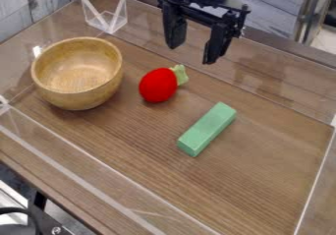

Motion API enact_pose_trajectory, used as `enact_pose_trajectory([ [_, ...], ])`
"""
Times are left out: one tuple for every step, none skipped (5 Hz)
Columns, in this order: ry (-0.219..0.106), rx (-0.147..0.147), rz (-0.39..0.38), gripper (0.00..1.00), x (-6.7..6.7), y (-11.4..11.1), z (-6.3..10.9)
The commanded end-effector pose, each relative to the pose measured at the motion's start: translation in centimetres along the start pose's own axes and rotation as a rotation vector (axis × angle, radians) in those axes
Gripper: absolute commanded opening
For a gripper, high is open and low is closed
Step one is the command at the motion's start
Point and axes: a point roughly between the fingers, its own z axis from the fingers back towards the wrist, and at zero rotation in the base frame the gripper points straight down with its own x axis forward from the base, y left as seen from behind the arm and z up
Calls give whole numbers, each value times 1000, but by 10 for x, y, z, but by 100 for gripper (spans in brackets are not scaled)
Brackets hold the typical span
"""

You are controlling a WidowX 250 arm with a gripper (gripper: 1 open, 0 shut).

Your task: Put the green block in the brown bowl

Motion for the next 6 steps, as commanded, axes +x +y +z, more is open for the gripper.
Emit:
enact_pose_trajectory([
  [7, -7, -21, 100, -11, 0, -10],
  [-3, -11, -82, 100, -13, -10, -38],
  [-34, -15, -145, 100, -10, -22, -57],
  [-80, -21, -191, 100, -9, -36, -73],
  [-128, -33, -228, 100, -5, -45, -88],
  [-165, -47, -145, 100, -4, -31, -90],
])
